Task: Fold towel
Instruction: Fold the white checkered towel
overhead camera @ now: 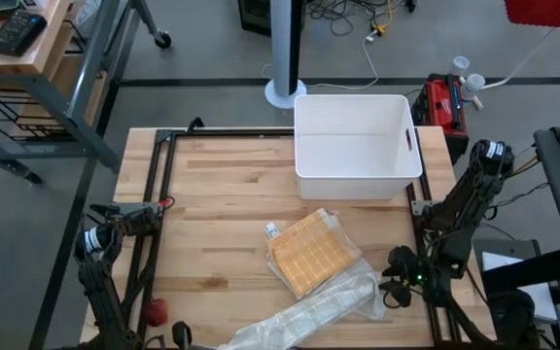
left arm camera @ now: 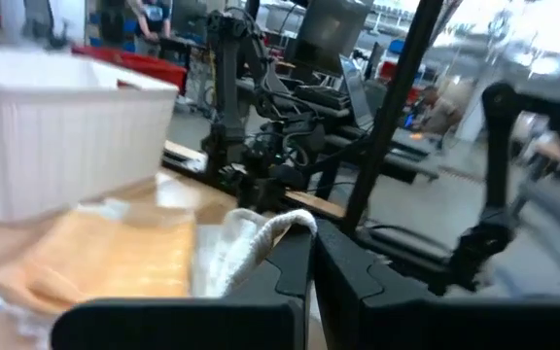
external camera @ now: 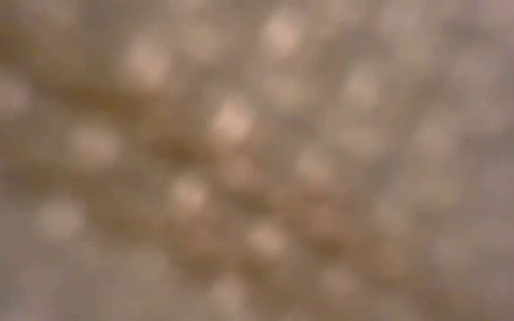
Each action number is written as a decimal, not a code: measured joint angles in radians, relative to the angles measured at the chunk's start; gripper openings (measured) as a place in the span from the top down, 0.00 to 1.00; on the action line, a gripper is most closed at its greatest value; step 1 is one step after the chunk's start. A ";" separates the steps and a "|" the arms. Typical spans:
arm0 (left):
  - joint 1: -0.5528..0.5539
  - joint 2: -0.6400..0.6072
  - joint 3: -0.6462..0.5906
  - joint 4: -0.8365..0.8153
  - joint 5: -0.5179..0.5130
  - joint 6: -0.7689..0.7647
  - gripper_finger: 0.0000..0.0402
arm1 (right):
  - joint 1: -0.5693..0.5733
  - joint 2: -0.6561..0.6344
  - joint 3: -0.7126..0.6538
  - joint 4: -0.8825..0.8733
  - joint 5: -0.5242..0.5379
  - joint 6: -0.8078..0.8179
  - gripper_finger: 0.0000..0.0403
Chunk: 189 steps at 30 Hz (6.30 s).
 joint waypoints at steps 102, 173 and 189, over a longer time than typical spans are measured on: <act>0.048 -0.052 0.161 -0.032 -0.012 0.585 1.00 | 0.484 -0.078 1.024 -1.166 0.883 -0.359 1.00; 0.118 -0.314 -0.662 -0.120 0.844 -1.044 0.91 | 0.422 -0.232 0.547 -0.856 -0.288 0.067 0.78; 0.461 -0.307 -0.664 -0.062 0.908 -0.539 0.91 | 0.172 -0.210 0.426 -0.820 0.036 -0.099 0.98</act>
